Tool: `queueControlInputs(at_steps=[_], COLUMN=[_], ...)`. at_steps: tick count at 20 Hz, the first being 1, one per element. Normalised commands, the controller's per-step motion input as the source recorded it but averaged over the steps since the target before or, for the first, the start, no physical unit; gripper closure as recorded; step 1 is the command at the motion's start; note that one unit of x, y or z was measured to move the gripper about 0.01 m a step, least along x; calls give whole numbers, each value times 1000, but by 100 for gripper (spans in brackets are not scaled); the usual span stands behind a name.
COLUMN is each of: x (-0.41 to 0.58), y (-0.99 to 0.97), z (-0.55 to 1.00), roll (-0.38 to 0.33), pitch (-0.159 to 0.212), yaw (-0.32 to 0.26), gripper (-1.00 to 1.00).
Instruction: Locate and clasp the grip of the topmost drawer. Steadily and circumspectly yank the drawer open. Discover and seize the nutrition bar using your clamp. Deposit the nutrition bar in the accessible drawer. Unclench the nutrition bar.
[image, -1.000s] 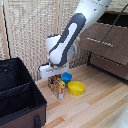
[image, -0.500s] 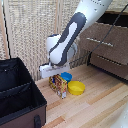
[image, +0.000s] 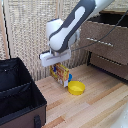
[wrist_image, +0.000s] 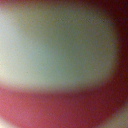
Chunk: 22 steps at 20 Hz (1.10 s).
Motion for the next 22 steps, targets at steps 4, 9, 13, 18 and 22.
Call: queueControlInputs(at_steps=[4,9,13,18,22], x=[254,224,168,122,97], y=[-4,0,0,0,-86], z=[1000,1000,1000,983,953], roll=[0,0,0,0,0], pitch=[63,76,95,114,122], yaw=[-41,-46,-63,-69,-103], gripper=[100,100,100,100,100])
